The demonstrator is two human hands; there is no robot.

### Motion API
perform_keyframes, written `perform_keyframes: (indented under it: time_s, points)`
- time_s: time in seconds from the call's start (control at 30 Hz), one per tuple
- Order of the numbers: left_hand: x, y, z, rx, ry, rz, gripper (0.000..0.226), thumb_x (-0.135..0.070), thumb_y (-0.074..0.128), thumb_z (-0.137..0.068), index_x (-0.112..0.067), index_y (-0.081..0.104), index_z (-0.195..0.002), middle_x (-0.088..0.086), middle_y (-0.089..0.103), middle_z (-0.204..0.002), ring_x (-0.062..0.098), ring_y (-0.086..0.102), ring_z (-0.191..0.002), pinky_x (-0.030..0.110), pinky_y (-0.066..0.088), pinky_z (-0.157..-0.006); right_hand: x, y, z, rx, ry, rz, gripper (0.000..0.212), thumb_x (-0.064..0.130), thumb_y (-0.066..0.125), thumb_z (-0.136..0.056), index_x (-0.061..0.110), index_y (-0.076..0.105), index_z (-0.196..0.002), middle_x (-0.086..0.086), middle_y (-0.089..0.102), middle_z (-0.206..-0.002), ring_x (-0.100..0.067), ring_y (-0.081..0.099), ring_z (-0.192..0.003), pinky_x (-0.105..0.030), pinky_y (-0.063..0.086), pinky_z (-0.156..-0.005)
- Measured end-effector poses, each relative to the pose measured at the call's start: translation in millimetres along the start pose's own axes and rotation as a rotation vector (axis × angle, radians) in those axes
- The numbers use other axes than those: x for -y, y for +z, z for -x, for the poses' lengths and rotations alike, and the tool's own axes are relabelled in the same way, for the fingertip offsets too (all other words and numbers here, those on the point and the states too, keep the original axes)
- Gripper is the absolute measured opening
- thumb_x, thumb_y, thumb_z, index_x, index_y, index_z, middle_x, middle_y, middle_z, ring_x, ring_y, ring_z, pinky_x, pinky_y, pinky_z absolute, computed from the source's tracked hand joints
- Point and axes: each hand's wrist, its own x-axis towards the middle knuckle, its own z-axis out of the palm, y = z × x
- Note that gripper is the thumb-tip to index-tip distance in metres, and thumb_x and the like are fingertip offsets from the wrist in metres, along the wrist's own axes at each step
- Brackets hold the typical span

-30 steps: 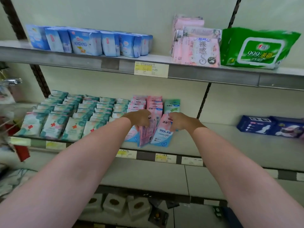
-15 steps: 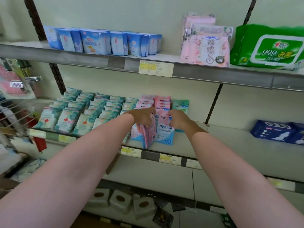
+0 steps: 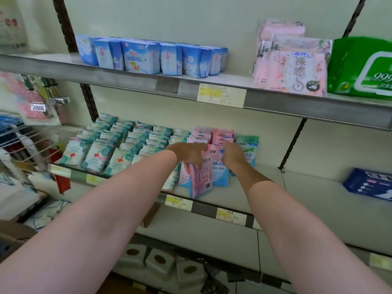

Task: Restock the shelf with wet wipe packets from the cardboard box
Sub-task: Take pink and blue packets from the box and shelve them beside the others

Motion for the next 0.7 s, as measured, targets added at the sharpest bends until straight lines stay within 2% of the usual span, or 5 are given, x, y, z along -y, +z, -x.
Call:
perform_keyframes:
  time_s: [0.13, 0.3, 0.53, 0.63, 0.7]
  points:
    - [2.7, -1.4, -4.3, 0.026, 0.040, 0.058, 0.077, 0.006, 0.065, -0.085, -0.032, 0.033, -0.144, 0.010, 0.037, -0.148, 0.032, 0.064, -0.106, 0.036, 0.062, -0.065, 1.1, 5.2, -5.6, 0.000, 0.060, -0.014, 0.031, -0.004, 0.051, -0.094, 0.003, 0.052, -0.125, -0.015, 0.058, -0.117, -0.026, 0.054, -0.091, -0.032, 0.042, -0.072]
    - [0.1, -4.0, -4.7, 0.126, 0.104, 0.070, 0.063, 0.008, 0.067, -0.083, -0.038, 0.050, -0.123, 0.005, 0.037, -0.141, 0.034, 0.063, -0.106, 0.040, 0.062, -0.068, -2.9, 7.8, -6.5, -0.021, 0.170, -0.089, 0.082, 0.000, 0.068, -0.089, 0.004, 0.018, -0.154, -0.025, 0.036, -0.145, -0.038, 0.054, -0.121, -0.042, 0.050, -0.093]
    - [-22.4, 2.3, -7.9, 0.193, 0.124, -0.119, 0.057, 0.011, 0.056, -0.088, -0.037, 0.058, -0.119, 0.001, 0.029, -0.150, 0.036, 0.053, -0.122, 0.037, 0.062, -0.068, -14.5, 3.1, 0.2, -0.009, 0.177, -0.206, 0.076, 0.025, 0.076, -0.087, 0.013, 0.029, -0.147, -0.019, 0.031, -0.152, -0.038, 0.054, -0.122, -0.045, 0.049, -0.093]
    - [-25.7, 6.3, -11.0, 0.139, 0.121, -0.152, 0.030, 0.008, 0.055, -0.087, -0.013, 0.072, -0.100, 0.009, 0.055, -0.130, 0.033, 0.065, -0.102, 0.033, 0.061, -0.064, -21.2, 1.3, 7.3, 0.046, 0.163, -0.155, 0.067, 0.019, 0.073, -0.088, 0.012, 0.035, -0.143, -0.020, 0.038, -0.148, -0.036, 0.053, -0.124, -0.039, 0.047, -0.089]
    - [-27.1, 9.3, -9.4, 0.114, 0.102, -0.163, 0.030, 0.008, 0.049, -0.085, -0.006, 0.076, -0.087, 0.013, 0.066, -0.109, 0.032, 0.070, -0.088, 0.030, 0.060, -0.062, -25.3, -0.2, 11.5, 0.107, 0.119, -0.119, 0.057, 0.018, 0.073, -0.087, 0.011, 0.042, -0.135, -0.017, 0.050, -0.134, -0.033, 0.054, -0.118, -0.034, 0.042, -0.079]
